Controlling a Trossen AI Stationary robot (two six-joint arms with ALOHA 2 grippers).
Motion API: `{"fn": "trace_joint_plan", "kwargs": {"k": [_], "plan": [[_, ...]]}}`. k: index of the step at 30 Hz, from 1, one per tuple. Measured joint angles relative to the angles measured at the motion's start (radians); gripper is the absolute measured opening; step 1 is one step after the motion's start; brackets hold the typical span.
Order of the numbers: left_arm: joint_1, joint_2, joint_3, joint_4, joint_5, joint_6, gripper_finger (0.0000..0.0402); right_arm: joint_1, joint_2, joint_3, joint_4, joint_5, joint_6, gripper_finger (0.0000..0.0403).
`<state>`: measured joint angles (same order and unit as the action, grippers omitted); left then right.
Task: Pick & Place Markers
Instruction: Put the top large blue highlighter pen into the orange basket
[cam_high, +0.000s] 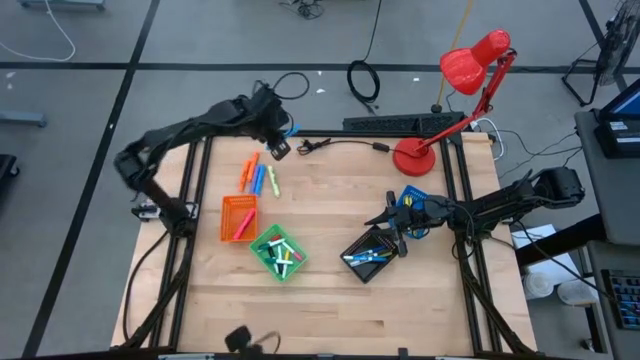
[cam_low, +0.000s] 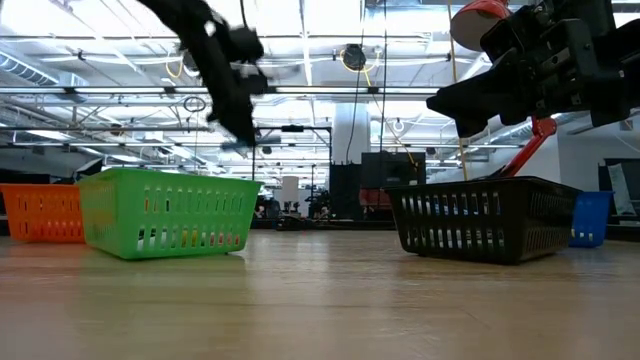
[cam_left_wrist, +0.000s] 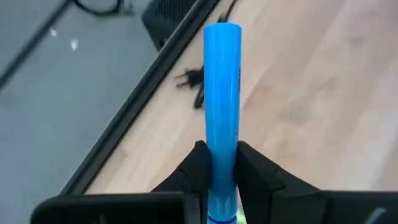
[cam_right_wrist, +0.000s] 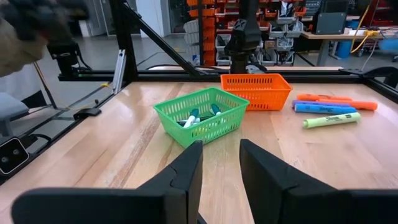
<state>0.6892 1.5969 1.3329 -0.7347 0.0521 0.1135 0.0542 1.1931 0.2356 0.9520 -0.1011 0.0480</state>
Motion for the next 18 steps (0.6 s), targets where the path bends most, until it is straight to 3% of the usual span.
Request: {"fn": "trace_joint_plan", "kwargs": {"k": [5, 10, 13, 18], "plan": [[-0.133, -0.197, -0.064, 0.003, -0.082, -0.104, 0.0057, 0.0, 0.0, 0.0, 0.0, 0.0, 0.0, 0.0093], [-0.303, -0.406, -0.251, -0.003, -0.296, -0.301, 0.0057, 0.0, 0.0, 0.0, 0.0, 0.0, 0.0, 0.0093], [-0.404, -0.548, -0.394, -0.02, -0.39, -0.526, 0.0057, 0.0, 0.0, 0.0, 0.0, 0.0, 0.0, 0.0093], [-0.594, -0.736, -0.617, -0.019, -0.46, -0.98, 0.0057, 0.0, 0.0, 0.0, 0.0, 0.0, 0.0, 0.0093]]}}
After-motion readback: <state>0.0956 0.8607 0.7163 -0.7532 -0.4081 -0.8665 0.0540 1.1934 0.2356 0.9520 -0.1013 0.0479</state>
